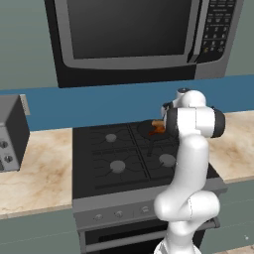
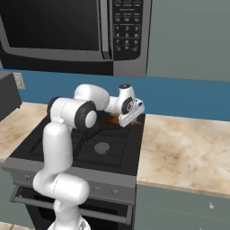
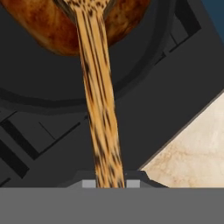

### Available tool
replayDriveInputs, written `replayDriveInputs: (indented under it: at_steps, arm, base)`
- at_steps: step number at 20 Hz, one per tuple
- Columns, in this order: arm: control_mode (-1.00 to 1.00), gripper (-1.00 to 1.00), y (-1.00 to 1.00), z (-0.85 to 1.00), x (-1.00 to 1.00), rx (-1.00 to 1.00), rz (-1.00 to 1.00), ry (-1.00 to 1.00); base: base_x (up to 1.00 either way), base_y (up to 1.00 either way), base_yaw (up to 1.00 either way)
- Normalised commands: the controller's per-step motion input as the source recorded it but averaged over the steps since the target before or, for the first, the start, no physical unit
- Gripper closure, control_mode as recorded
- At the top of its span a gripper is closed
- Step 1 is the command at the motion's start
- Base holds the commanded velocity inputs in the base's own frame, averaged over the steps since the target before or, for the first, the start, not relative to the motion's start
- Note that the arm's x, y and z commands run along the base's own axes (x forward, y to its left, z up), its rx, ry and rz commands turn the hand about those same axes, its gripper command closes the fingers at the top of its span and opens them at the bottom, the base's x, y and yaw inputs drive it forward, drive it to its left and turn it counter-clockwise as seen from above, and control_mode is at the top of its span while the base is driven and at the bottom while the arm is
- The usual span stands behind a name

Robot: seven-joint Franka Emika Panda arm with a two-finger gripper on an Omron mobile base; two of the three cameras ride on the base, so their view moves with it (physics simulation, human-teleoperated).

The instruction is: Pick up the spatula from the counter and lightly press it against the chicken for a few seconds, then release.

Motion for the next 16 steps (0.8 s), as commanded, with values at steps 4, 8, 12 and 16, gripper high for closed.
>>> replayDriveInputs:
  at_steps: [4,8,12,16]
  arm:
    - [-1.00,1.00,-0.09,-0.05,0.03,-0.03,0.00,0.00]
    - [-1.00,1.00,-0.03,-0.05,0.00,-0.02,0.00,0.00]
    - [-1.00,1.00,0.00,-0.07,0.00,-0.01,0.00,0.00]
    - [-1.00,1.00,0.00,-0.08,0.00,-0.01,0.00,0.00]
  base:
    - [0.00,0.00,0.00]
    - [0.00,0.00,0.00]
    - [0.00,0.00,0.00]
    - [0.00,0.00,0.00]
